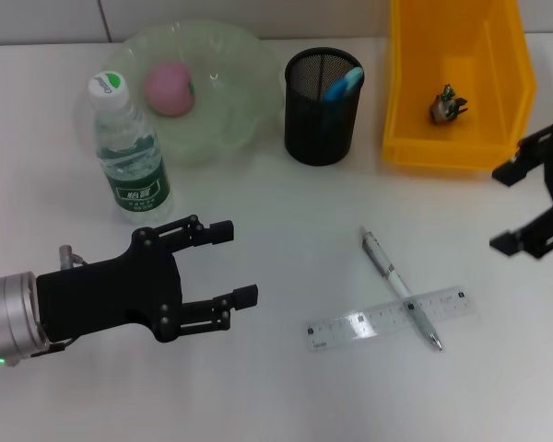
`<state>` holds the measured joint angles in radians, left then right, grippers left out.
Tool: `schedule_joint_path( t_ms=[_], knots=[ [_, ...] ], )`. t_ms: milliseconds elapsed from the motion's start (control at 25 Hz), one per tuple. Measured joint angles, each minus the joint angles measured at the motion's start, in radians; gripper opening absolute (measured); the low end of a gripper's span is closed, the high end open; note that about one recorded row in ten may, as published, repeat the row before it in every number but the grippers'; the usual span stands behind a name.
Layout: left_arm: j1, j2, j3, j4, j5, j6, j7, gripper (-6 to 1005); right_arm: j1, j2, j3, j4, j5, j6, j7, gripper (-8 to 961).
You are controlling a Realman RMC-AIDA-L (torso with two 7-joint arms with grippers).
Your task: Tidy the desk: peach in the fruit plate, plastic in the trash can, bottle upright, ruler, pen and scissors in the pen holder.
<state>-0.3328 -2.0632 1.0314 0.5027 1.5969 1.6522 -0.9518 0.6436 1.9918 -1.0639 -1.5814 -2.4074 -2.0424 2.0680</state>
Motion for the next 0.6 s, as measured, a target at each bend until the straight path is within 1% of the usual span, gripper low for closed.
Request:
schedule_joint_path(
  t_ms=[40,120,160,200,240,280,320,360,440,520,560,600],
  knots=[
    [0.000,0.000,-0.001,0.000,0.000,0.000,-0.002,802,0.001,0.009,-0.031,-0.012,-0.028,0.001,-0.015,841],
    [0.000,0.000,-0.003,0.002,0.000,0.000,-0.006,802,0.003,0.054,-0.156,-0.038,-0.099,0.007,-0.051,840],
    [0.000,0.000,-0.004,0.003,0.000,0.000,-0.006,802,0.003,0.054,-0.156,-0.038,-0.099,0.007,-0.051,840],
    [0.000,0.000,-0.004,0.003,0.000,0.000,-0.006,802,0.003,0.076,-0.214,-0.039,-0.146,0.013,-0.075,840],
    [0.000,0.001,-0.005,0.010,0.001,0.001,-0.006,802,0.002,0.084,-0.248,-0.035,-0.169,0.023,-0.088,840],
    [0.000,0.001,-0.005,0.010,0.001,0.001,-0.006,802,0.002,0.084,-0.248,-0.035,-0.169,0.023,-0.088,839],
    [0.000,0.001,-0.005,0.010,0.001,0.001,-0.006,802,0.000,0.089,-0.313,-0.019,-0.193,0.051,-0.105,839],
    [0.000,0.001,-0.005,0.010,0.001,0.001,-0.006,802,0.000,0.089,-0.313,-0.019,-0.193,0.051,-0.105,839],
    [0.003,0.001,-0.005,0.032,0.003,0.010,-0.020,802,0.002,0.088,-0.375,0.006,-0.208,0.090,-0.109,838],
    [0.005,0.000,-0.005,0.048,0.007,0.012,-0.041,802,0.009,0.089,-0.419,0.028,-0.216,0.124,-0.123,838],
    [0.005,0.000,-0.005,0.049,0.008,0.012,-0.045,802,0.009,0.089,-0.419,0.028,-0.216,0.124,-0.123,838],
    [0.005,0.000,-0.005,0.049,0.009,0.012,-0.046,802,0.011,0.090,-0.448,0.038,-0.216,0.136,-0.133,838]
  ],
)
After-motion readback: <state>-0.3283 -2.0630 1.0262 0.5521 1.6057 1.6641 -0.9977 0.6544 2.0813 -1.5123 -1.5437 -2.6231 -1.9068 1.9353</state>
